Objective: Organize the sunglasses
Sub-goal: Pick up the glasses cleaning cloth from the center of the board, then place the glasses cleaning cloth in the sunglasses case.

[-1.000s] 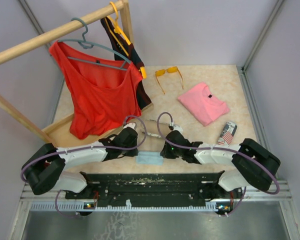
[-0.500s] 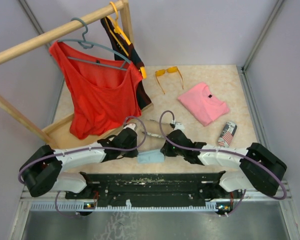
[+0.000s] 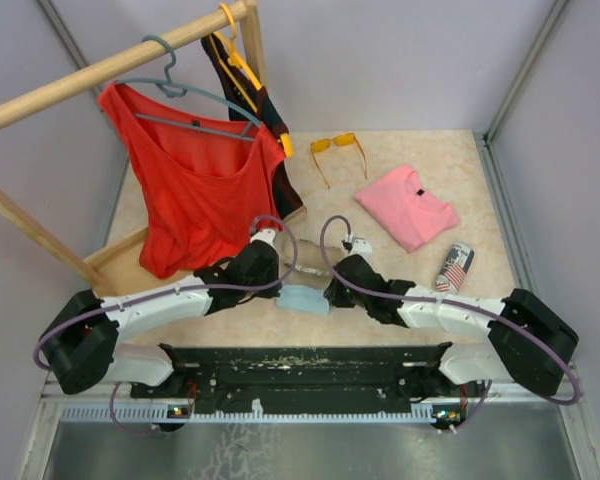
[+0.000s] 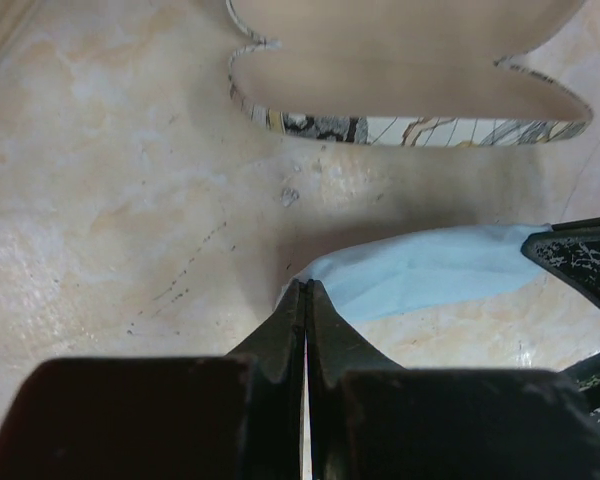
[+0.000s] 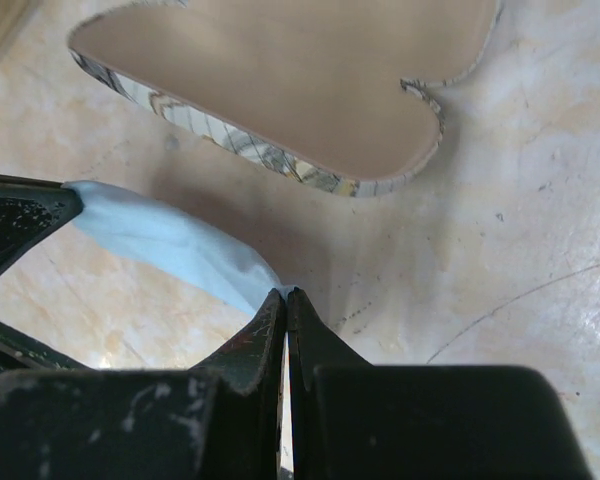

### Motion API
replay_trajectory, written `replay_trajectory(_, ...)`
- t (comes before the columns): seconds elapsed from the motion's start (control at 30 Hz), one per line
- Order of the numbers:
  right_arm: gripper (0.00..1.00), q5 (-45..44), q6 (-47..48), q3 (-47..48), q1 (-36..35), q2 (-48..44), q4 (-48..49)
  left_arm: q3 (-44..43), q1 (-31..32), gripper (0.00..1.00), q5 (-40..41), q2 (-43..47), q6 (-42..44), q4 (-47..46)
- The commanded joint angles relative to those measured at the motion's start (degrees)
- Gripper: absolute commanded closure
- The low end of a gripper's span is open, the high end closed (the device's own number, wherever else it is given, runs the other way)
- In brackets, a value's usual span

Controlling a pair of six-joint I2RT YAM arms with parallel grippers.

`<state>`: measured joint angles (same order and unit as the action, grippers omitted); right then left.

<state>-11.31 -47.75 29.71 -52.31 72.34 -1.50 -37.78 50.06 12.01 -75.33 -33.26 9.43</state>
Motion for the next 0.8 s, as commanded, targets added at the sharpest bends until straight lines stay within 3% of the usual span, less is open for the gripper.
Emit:
replay_trajectory(0.0, 1.0, -2.89, 1.23, 3.74, 0.36, -2.81, -0.61, -3.18, -0.45, 1.0, 1.69, -0.25, 2.97, -0.11)
replay_trajectory(0.77, 1.0, -1.26, 6.39, 13.93, 9.26, 2.76, -2.45, -14.82, -5.43, 1.0, 1.68, -9.97, 11.61, -5.43)
